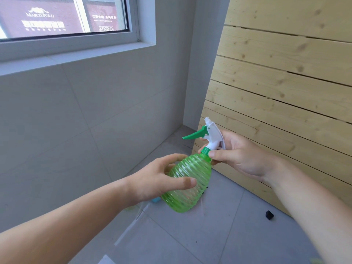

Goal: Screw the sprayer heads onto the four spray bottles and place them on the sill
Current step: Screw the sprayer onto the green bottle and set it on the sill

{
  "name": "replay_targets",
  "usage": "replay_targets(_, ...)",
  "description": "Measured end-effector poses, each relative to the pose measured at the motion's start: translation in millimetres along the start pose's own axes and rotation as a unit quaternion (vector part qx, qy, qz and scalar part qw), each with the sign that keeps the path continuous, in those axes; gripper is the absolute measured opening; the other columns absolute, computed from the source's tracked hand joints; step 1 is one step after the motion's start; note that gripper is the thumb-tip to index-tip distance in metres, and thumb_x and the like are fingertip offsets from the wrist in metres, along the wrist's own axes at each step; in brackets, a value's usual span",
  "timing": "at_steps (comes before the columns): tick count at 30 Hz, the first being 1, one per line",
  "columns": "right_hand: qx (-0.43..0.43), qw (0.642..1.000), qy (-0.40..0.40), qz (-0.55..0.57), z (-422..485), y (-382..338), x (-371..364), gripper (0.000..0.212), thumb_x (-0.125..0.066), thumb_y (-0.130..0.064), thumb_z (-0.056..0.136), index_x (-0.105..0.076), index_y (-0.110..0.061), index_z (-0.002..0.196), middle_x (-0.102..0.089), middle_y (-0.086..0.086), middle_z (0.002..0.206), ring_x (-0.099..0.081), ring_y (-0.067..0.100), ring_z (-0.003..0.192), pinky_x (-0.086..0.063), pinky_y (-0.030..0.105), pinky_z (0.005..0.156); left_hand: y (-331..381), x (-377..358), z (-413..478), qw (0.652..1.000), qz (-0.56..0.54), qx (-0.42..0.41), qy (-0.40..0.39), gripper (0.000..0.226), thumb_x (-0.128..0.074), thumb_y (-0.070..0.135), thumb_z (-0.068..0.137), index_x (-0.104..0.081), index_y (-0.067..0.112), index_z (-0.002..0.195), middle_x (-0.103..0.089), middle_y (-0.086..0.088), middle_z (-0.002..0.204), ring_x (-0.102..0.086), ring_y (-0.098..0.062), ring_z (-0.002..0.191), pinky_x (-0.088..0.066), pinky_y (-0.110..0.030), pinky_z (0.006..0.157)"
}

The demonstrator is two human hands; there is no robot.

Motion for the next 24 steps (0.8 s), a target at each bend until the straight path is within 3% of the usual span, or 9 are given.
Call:
replay_targets(6, 0.005, 0.999, 0.016, -0.043, 2.8, 0.8, 1.3, 0.044, -0.065, -0.015, 0.083, -0.057, -0.010, 0.126, -0.063, 0.005, 0.117, -0.061, 0.011, 0.104, -0.051, 0.037, 0.087, -0.1, -0.3, -0.4, 1.000, -0.006, 0.001, -0.005, 0.055, -0.079, 0.027, 0.080, -0.066, 0.028, 0.134, -0.078, -0.004, 0.124, -0.074, -0.025, 0.117, -0.058, -0.043, 0.102)
replay_targets(10, 0.022, 0.996, 0.057, -0.063, 3.5, -1.8, -2.3, 0.020, -0.063, -0.017, 0.095, -0.055, -0.005, 0.109, -0.057, 0.006, 0.095, -0.054, 0.016, 0.086, -0.051, 0.024, 0.071, -1.2, -0.6, 0.7, 1.000, -0.022, 0.004, -0.003, 0.058, -0.078, 0.029, 0.081, -0.064, 0.027, 0.136, -0.078, -0.004, 0.124, -0.075, -0.024, 0.115, -0.060, -0.040, 0.099)
replay_targets(12, 0.022, 0.994, 0.076, -0.071, 4.5, -1.3, -2.9, 0.026, -0.063, -0.029, 0.095, -0.054, -0.007, 0.106, -0.054, 0.003, 0.089, -0.053, 0.015, 0.081, -0.050, 0.022, 0.068, -0.5, -1.1, 1.4, 1.000, -0.028, 0.006, -0.004, 0.059, -0.078, 0.029, 0.080, -0.064, 0.027, 0.137, -0.079, -0.004, 0.124, -0.075, -0.025, 0.115, -0.060, -0.041, 0.099)
replay_targets(14, 0.011, 0.996, 0.078, -0.030, 5.0, 0.4, -1.8, 0.037, -0.066, -0.033, 0.090, -0.057, -0.008, 0.115, -0.060, -0.001, 0.098, -0.059, 0.013, 0.088, -0.051, 0.027, 0.074, 1.0, -0.9, 2.3, 1.000, -0.030, 0.003, -0.004, 0.059, -0.079, 0.029, 0.080, -0.063, 0.028, 0.137, -0.078, -0.004, 0.125, -0.075, -0.026, 0.115, -0.059, -0.043, 0.101)
replay_targets(16, 0.011, 0.997, 0.064, 0.031, 4.1, 0.4, 1.2, 0.043, -0.067, -0.021, 0.083, -0.058, -0.007, 0.122, -0.066, 0.002, 0.108, -0.064, 0.013, 0.093, -0.051, 0.030, 0.077, 2.8, -1.1, 2.7, 1.000, -0.030, 0.000, -0.004, 0.056, -0.078, 0.029, 0.080, -0.065, 0.029, 0.134, -0.078, -0.004, 0.124, -0.075, -0.025, 0.115, -0.060, -0.041, 0.099)
replay_targets(18, 0.017, 0.996, 0.061, 0.064, 2.8, -0.3, 2.1, 0.041, -0.070, -0.013, 0.082, -0.059, -0.008, 0.121, -0.069, 0.004, 0.104, -0.067, 0.015, 0.089, -0.053, 0.028, 0.074, 3.5, -1.8, 2.6, 1.000, -0.026, -0.003, -0.005, 0.055, -0.079, 0.029, 0.080, -0.065, 0.030, 0.133, -0.079, -0.003, 0.123, -0.075, -0.024, 0.114, -0.062, -0.037, 0.096)
replay_targets(22, 0.011, 0.994, 0.101, -0.030, 6.1, 2.0, 0.9, 0.025, -0.071, -0.023, 0.090, -0.060, -0.009, 0.107, -0.058, 0.000, 0.088, -0.058, 0.012, 0.079, -0.051, 0.027, 0.070, 2.2, -3.1, 1.9, 1.000, -0.020, 0.000, -0.008, 0.057, -0.079, 0.030, 0.080, -0.064, 0.029, 0.135, -0.078, -0.003, 0.124, -0.075, -0.023, 0.115, -0.060, -0.040, 0.100)
replay_targets(24, 0.013, 0.996, 0.086, -0.013, 7.1, 1.4, -1.3, 0.033, -0.072, -0.027, 0.088, -0.060, -0.005, 0.108, -0.057, 0.002, 0.088, -0.058, 0.013, 0.081, -0.050, 0.029, 0.070, 2.5, -1.9, 1.9, 1.000, -0.013, -0.002, -0.003, 0.060, -0.080, 0.032, 0.079, -0.062, 0.029, 0.137, -0.078, -0.001, 0.124, -0.075, -0.021, 0.115, -0.059, -0.042, 0.102)
Point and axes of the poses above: each hand's wrist, its own z-axis towards the middle knuckle, its own x-axis out of the back of the hand, y = z × x, the point moved 7 cm from there along z, towards the middle knuckle
